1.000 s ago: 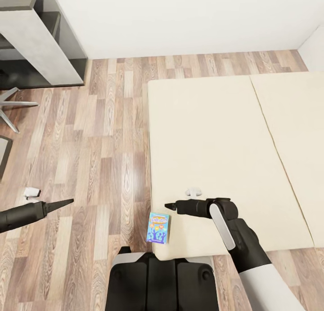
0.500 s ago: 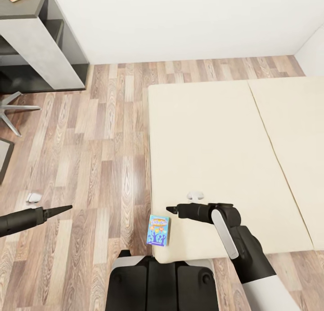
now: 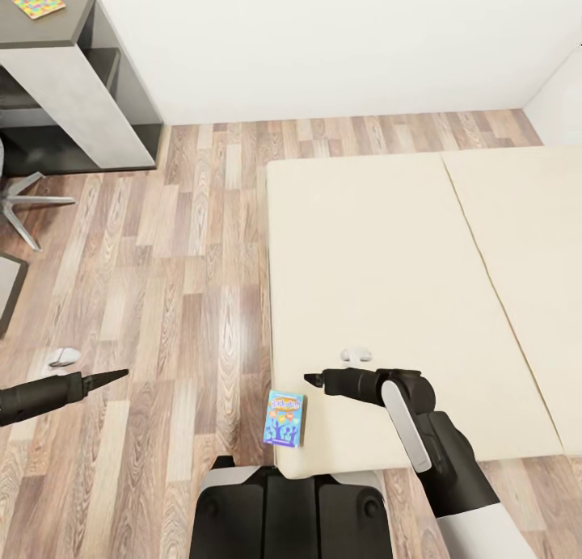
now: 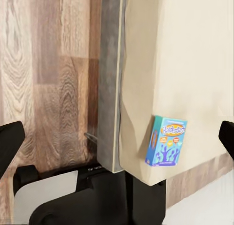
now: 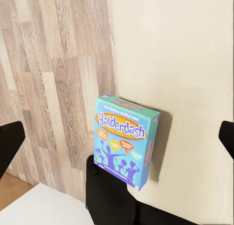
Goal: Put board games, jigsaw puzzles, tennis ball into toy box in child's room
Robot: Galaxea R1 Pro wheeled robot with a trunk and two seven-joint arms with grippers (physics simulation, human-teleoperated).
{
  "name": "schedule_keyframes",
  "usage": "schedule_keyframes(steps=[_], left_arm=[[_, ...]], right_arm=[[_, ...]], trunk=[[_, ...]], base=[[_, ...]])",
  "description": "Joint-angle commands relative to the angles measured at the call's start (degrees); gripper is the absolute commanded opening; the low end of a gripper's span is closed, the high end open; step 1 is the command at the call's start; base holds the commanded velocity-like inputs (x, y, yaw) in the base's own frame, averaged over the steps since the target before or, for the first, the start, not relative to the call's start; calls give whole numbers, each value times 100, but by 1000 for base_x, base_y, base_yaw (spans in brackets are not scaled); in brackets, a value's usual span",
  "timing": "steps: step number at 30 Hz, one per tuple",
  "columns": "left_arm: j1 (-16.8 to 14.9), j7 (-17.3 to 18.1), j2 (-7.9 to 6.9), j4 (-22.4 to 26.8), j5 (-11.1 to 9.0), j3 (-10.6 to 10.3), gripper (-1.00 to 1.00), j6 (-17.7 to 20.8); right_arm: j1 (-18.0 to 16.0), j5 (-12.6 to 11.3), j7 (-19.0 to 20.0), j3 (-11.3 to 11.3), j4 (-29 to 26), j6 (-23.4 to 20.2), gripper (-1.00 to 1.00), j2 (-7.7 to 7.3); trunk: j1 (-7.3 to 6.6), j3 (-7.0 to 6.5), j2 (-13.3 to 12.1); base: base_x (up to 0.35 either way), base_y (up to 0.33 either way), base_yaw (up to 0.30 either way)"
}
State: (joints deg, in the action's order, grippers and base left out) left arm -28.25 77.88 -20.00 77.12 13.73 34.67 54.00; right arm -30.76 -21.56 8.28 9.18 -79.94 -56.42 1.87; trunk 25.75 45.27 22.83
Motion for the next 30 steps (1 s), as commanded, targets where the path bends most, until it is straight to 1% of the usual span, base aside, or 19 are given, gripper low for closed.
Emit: schedule_keyframes(steps=[1,4,8,11,13,14,17,18,21,24,30], left_arm=[[-7,-50,6,5,60,4,100,58],[-6,-325,15,5,63,0,100,55],[-5,-600,25,5,64,-2,100,45],[-9,-1006,31,3,62,-5,100,-24],[-9,-1177,34,1,61,-11,100,-45],[-9,-1340,41,-6,59,-27,100,-59],[-9,-1588,56,-18,54,-99,100,-73],[-8,-1629,58,-21,54,-129,100,-75],[-10,-1739,62,-29,58,-306,100,-80],[-9,-1772,65,-34,59,-394,100,-82],[-10,-1823,66,-180,65,-451,100,-90]], right_arm=[[-2,58,-43,-8,-7,-28,100,0],[-1,56,-258,-7,-8,-39,100,3],[-1,54,-392,-5,-5,-39,100,11],[-1,52,-463,-7,-4,-33,100,13],[-1,51,-487,-9,-4,-26,100,14],[-1,50,-502,-10,-4,-18,100,14],[-1,48,-518,-12,-4,-8,100,15],[-1,48,-520,-12,-4,-6,100,16],[-1,47,-526,-12,-4,3,100,27],[-1,52,-532,-12,-4,9,100,36],[-1,55,-537,-12,9,17,100,45]], trunk=[[4,-4,9],[4,-32,9],[4,-70,9],[4,-98,9],[4,-117,9],[4,-127,9],[4,-155,9],[4,-165,9],[4,-193,9],[4,-222,9],[4,-278,9]], base=[[0,0,0],[0,0,0],[0,0,0],[0,0,0],[0,0,0],[0,0,0],[0,0,0],[0,0,0],[0,0,0],[0,0,0],[0,0,0]])
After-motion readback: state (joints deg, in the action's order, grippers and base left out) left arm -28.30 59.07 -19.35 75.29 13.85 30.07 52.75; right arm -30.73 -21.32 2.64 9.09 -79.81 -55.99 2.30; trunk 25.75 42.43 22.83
